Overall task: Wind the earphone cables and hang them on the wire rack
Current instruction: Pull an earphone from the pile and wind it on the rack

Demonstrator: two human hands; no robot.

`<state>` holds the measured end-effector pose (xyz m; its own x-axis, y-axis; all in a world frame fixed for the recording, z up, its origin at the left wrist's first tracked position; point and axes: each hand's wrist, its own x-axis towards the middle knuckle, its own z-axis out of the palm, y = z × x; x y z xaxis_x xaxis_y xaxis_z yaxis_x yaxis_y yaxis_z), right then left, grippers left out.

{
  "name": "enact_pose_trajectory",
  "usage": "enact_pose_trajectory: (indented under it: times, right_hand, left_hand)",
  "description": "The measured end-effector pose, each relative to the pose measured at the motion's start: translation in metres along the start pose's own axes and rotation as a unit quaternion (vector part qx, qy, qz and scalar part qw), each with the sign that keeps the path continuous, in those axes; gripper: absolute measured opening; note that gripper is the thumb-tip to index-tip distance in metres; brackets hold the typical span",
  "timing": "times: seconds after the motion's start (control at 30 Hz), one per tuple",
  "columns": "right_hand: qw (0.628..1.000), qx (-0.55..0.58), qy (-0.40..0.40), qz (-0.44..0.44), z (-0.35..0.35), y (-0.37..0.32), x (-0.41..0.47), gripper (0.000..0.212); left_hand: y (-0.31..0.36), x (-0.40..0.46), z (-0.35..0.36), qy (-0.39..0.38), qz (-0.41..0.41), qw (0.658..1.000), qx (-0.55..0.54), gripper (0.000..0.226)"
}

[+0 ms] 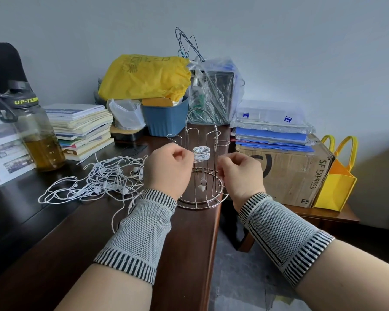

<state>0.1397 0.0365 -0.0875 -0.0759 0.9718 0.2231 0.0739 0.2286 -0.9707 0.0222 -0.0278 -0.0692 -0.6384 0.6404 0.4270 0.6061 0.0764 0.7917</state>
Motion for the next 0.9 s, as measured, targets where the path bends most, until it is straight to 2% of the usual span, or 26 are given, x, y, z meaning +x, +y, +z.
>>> enact_pose_trajectory:
  times: [0.1,0.2,0.27,0.53,0.67,0.77,0.9]
  right_hand:
    - [0.995,-0.043,-0.005,-0.094,0.002,0.0,-0.001,0.018]
    - [0.975,-0.101,-0.023,-0.195,0.003,-0.002,-0.003,0.02]
    - [0.965,-0.13,-0.037,-0.226,0.003,-0.003,-0.004,0.024]
    - [0.96,-0.154,-0.048,-0.228,0.003,-0.007,-0.003,0.021]
    - [0.96,-0.155,-0.045,-0.229,0.003,-0.007,-0.002,0.022]
    - [0.961,-0.15,-0.049,-0.226,0.002,-0.007,-0.003,0.022]
    - [0.962,-0.148,-0.046,-0.224,0.004,-0.005,-0.002,0.022]
  left_hand:
    - [-0.001,-0.006,0.0,-0.004,0.048,0.999,0.015,0.007]
    - [-0.006,-0.007,0.002,0.0,0.068,0.997,0.019,0.01]
    - [-0.008,-0.006,0.003,0.01,0.089,0.995,0.036,0.01]
    - [-0.012,-0.004,0.004,0.065,0.192,0.976,0.075,0.006]
    - [-0.01,-0.001,0.004,0.046,0.16,0.985,0.052,0.004]
    - [-0.01,-0.001,0.004,0.012,0.141,0.989,0.047,0.015]
    - [-0.012,-0.002,0.007,0.036,0.148,0.987,0.053,0.009]
